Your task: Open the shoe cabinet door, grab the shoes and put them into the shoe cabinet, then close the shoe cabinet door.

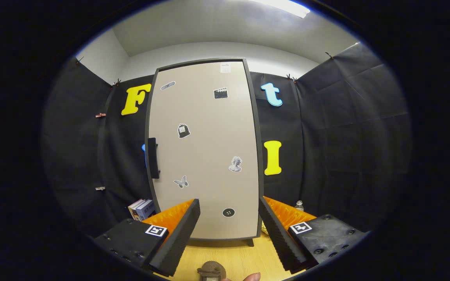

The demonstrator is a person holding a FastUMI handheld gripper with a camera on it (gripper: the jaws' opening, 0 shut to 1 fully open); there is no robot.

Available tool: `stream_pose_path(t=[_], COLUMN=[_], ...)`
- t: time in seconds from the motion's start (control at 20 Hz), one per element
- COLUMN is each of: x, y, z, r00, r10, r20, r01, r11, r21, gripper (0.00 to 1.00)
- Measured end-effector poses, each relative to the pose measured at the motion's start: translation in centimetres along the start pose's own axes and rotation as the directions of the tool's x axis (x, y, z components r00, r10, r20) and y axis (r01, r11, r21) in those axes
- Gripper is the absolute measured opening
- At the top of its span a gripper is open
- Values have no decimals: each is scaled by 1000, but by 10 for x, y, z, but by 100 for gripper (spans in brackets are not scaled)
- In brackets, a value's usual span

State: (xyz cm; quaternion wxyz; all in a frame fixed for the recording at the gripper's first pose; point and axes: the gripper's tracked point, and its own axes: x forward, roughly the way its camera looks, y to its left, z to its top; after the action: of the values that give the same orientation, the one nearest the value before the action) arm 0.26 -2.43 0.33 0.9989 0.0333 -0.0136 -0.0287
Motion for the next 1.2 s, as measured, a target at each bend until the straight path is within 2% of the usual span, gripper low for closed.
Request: stream_pose_path(t=[0.2,0.6,0.8,1.0,1.2], x=[4,5,21,34,55], y=[8,7,39,91,143], z=[-2,4,16,22,22], r00=[1000,1000,999,995,991], r10=[15,-9,7,62,122], r20=[-13,-12,-53,-72,-61], r01=[-15,8,-13,-70,-126], r11=[1000,999,995,991,989], r21=[-7,-47,-101,-115,-74], gripper=[98,98,98,98,98])
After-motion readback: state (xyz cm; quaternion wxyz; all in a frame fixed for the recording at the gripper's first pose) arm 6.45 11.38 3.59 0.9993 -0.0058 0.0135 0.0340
